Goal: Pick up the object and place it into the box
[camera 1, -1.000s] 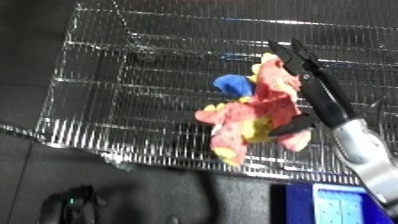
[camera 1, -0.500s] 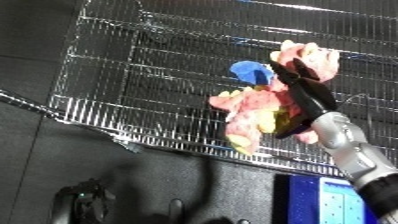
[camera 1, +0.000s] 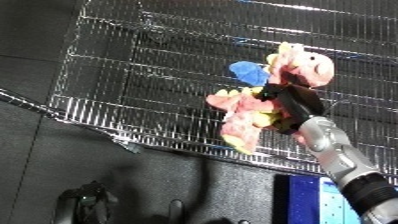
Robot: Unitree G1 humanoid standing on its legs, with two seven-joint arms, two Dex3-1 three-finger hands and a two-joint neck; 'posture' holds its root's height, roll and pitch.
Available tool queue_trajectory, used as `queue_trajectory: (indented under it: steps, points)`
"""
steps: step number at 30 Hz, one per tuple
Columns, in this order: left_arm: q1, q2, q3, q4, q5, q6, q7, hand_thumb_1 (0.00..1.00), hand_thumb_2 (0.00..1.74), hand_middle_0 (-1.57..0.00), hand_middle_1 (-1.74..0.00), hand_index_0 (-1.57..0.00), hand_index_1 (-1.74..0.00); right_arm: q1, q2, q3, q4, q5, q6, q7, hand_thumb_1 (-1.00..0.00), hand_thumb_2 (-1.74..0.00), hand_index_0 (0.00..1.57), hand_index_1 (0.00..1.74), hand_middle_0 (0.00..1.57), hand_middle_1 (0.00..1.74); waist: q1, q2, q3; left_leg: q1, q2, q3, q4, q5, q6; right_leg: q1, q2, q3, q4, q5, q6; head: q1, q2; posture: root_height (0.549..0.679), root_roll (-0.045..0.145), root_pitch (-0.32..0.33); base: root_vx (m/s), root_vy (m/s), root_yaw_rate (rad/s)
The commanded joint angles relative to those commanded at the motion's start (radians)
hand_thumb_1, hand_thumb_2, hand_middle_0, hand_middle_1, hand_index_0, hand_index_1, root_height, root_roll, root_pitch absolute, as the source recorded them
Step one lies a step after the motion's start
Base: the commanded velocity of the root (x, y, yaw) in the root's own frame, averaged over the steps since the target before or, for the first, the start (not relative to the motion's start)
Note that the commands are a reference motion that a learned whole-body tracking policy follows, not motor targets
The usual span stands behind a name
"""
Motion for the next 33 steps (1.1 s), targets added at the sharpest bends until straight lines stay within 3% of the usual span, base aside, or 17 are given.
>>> queue_trajectory:
  steps: [3,9,15,24,33]
  points:
    - [-0.005,0.0,0.003,0.0,-0.007,0.0,-0.004,1.0,1.74,-1.57,-1.74,-1.57,-1.74,0.004,-0.004,-0.012,-0.016,0.012,0.001,-0.004,-1.0,-1.74,1.57,1.74,1.57,1.74,-0.005,-0.002,0.0,0.005,0.003,0.003,-0.005,0.001,-0.0011,0.003,-0.0001,0.0,-0.003,0.0,0.0005,0.008,0.005,0.638,0.052,0.018,-0.008,-0.01,-0.009]
    - [-0.01,0.006,0.01,0.003,-0.02,0.003,-0.01,1.0,1.74,-1.57,-1.74,-1.57,-1.74,0.007,-0.027,-0.049,-0.064,0.051,0.004,-0.021,-1.0,-1.74,1.57,1.74,1.57,1.74,-0.012,-0.003,0.0,0.019,0.007,0.006,-0.015,0.004,-0.0026,0.013,-0.0012,0.001,-0.009,0.001,0.0003,0.028,0.017,0.638,0.053,0.01,-0.011,-0.015,-0.017]
    - [-0.017,0.008,0.027,0.012,-0.015,0.012,-0.003,1.0,1.74,-1.57,-1.74,-1.57,-1.74,0.069,-0.09,-0.145,-0.251,0.108,-0.017,-0.071,-1.0,-1.74,1.57,1.74,1.57,1.74,-0.038,-0.006,0.0,0.039,0.011,0.015,-0.028,0.005,-0.0009,0.023,-0.0039,0.005,-0.017,0.006,0.0018,0.05,0.034,0.638,0.055,-0.001,-0.008,-0.003,-0.075]
    - [-0.004,-0.006,0.078,-0.008,0.018,0.034,0.01,1.0,1.74,-1.57,-1.74,-1.57,-1.74,0.337,-0.192,-0.411,-0.678,0.115,-0.042,-0.141,-1.0,-1.74,1.57,1.74,1.57,1.74,-0.1,-0.014,0.0,0.049,0.014,0.035,-0.019,-0.003,0.0101,0.017,-0.001,0.019,-0.011,0.011,0.0045,0.101,0.054,0.637,0.059,-0.012,-0.01,-0.001,-0.114]
    - [0.028,-0.02,0.104,-0.061,0.053,0.057,0.019,1.0,1.74,-1.57,-1.74,-1.57,-1.74,0.601,-0.16,-0.704,-0.937,0.104,-0.085,-0.239,-1.0,-1.74,1.57,1.74,1.57,1.74,-0.18,-0.009,0.0,0.074,0.025,0.069,-0.019,-0.015,0.0194,0.021,0.0034,0.042,-0.028,0.017,0.0073,0.18,0.094,0.638,0.063,-0.016,-0.014,0.02,-0.213]
